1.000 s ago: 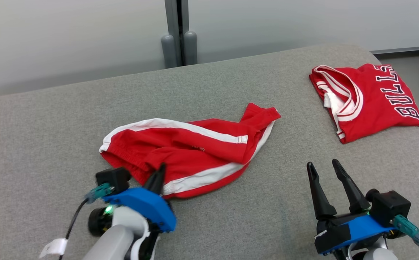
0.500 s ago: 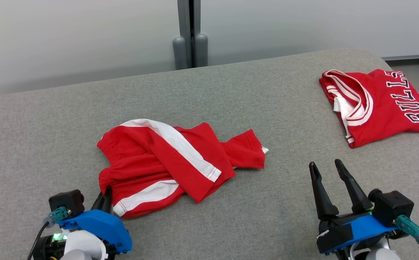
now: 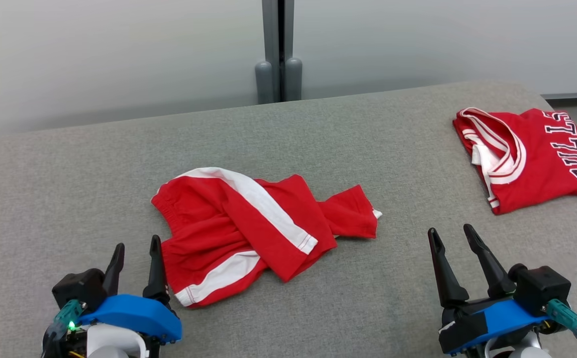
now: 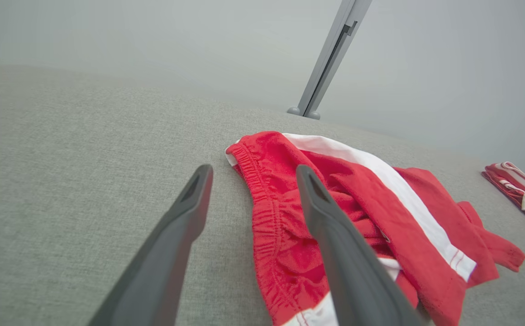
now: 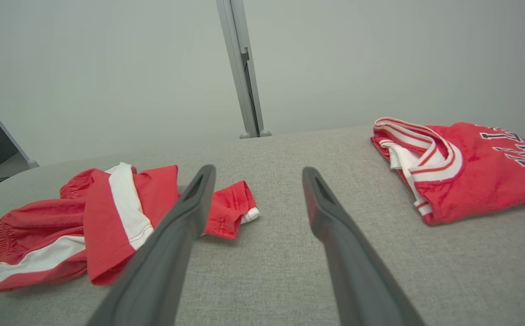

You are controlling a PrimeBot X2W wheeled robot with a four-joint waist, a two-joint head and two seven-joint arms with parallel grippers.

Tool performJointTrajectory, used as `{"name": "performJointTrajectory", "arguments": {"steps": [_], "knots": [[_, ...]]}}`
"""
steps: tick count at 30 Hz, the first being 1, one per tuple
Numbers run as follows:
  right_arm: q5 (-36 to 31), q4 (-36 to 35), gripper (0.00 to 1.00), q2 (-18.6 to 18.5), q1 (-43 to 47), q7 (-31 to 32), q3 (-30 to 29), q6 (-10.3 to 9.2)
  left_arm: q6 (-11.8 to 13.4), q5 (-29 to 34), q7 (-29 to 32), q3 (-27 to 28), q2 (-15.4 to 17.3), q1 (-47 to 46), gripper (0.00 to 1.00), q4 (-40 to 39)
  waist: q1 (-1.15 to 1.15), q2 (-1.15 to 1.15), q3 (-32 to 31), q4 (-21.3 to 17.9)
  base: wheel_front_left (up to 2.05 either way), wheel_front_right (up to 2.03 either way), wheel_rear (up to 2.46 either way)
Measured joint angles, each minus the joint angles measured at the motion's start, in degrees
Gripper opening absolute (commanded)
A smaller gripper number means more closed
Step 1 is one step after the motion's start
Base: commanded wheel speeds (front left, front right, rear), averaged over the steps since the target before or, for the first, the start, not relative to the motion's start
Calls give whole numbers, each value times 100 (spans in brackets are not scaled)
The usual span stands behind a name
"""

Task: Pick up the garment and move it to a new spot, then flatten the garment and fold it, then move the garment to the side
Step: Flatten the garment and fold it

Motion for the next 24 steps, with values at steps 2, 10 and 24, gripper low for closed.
{"name": "performJointTrajectory", "arguments": {"steps": [2,10,24], "knots": [[-32,-32,100,1,20,15,-7,0,-70,100,-181,78,-1,43,100,4,0,0,-37,56,0,0,0],[-58,-103,100,3,137,153,3,0,-310,1329,-338,522,4,302,100,-348,0,0,-184,265,0,0,0],[76,341,100,1,-153,918,616,0,-995,2267,-338,1214,-547,775,100,-409,0,0,-119,545,0,0,0]]}}
